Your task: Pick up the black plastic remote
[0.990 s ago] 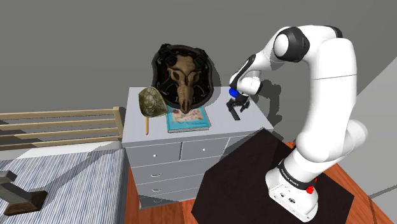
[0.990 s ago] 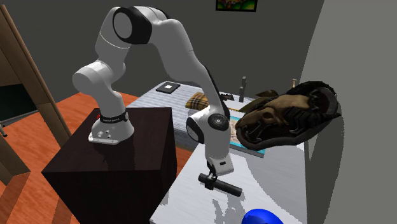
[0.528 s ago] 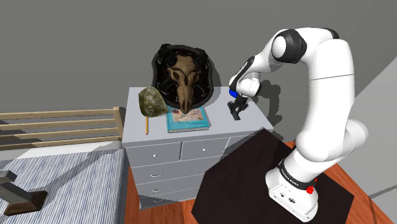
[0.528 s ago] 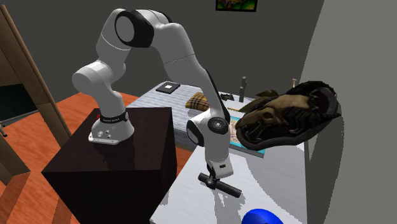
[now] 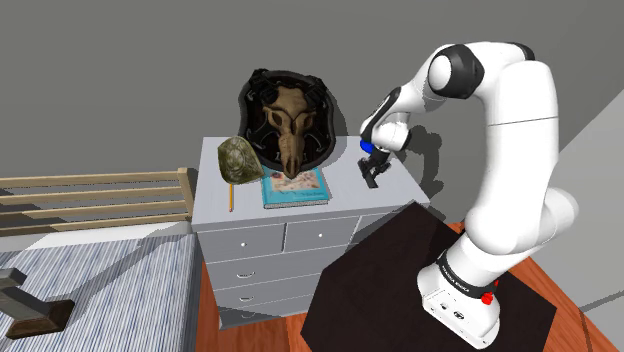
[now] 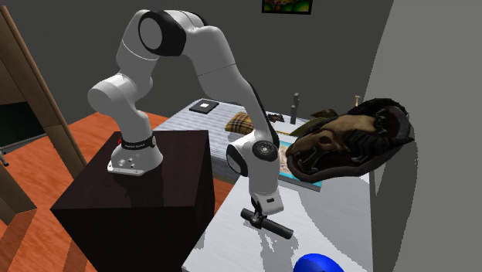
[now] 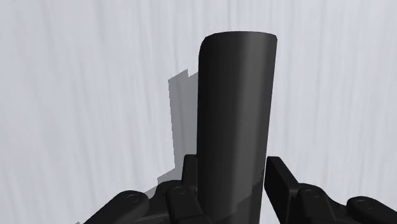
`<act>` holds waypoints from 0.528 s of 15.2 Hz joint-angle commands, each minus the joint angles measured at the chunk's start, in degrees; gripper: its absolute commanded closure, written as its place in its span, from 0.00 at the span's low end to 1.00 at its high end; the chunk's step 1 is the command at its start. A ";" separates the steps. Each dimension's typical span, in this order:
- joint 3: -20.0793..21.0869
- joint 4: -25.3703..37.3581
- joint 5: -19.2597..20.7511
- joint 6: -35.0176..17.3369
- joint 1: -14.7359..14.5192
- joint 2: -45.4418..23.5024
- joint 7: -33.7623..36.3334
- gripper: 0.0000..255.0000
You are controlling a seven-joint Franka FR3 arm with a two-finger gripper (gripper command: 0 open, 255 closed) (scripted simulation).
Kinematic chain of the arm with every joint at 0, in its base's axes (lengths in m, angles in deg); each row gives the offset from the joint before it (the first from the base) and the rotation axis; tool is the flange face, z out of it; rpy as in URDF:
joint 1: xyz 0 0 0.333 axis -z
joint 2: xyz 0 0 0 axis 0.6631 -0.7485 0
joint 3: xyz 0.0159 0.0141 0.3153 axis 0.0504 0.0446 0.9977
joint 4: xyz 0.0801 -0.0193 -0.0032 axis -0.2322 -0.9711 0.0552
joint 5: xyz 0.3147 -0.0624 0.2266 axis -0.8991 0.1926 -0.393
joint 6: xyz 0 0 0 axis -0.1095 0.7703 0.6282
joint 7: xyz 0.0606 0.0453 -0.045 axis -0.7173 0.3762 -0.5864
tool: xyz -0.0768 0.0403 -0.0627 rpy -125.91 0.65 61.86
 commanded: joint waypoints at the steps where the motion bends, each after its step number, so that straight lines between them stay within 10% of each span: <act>1: -0.59 -0.60 0.54 0.81 -0.56 1.36 0.52 1.00; 8: -3.05 -2.45 2.96 4.13 -2.45 6.47 2.56 1.00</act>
